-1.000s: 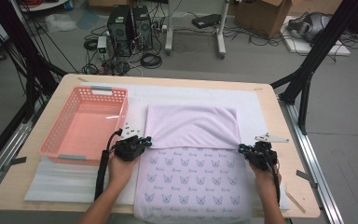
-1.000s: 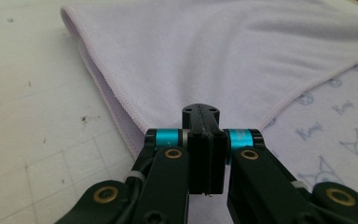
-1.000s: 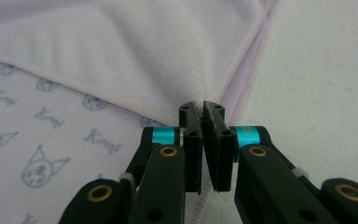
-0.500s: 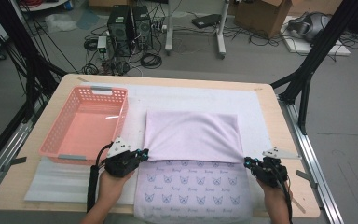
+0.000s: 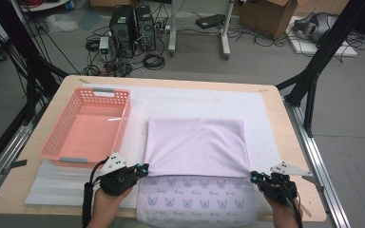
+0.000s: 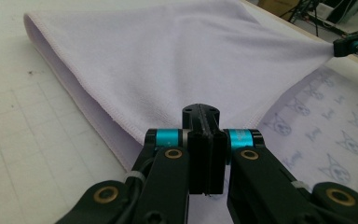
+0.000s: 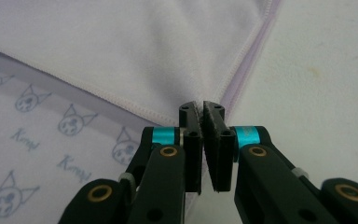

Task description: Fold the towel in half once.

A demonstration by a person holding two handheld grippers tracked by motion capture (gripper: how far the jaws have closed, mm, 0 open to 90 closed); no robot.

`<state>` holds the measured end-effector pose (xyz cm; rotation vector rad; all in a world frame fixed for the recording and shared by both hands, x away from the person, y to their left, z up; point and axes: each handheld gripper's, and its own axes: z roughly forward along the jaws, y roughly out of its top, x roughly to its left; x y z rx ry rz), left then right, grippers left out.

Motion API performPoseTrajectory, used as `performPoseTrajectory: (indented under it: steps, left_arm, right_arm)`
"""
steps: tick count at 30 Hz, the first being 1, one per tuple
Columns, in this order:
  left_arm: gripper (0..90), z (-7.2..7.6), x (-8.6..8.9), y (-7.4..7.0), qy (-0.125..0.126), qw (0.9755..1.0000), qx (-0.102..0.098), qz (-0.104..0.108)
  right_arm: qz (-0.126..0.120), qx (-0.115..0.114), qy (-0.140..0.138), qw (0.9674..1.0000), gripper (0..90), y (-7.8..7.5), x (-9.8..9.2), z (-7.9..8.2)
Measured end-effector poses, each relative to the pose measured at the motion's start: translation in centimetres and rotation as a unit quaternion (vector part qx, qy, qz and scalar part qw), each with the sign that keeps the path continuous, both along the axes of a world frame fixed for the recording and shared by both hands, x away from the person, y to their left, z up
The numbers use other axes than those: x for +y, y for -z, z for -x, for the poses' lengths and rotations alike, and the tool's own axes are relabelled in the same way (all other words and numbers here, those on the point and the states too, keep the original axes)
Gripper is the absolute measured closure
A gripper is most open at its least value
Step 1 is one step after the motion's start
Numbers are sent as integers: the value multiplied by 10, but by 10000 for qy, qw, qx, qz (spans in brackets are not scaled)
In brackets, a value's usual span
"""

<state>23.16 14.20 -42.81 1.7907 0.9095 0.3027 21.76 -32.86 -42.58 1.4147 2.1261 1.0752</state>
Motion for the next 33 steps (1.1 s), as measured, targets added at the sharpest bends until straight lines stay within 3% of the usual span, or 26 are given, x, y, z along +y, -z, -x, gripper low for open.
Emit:
performPoseTrajectory:
  steps: [16,33]
  left_arm:
    - [899,21,14,-3,62,9998,7,166]
    - [899,51,23,-2,265,9993,108,226]
  right_arm:
    - [127,-104,-220,9996,860,-5,8,28]
    - [98,-10,-380,9992,859,-4,10,58]
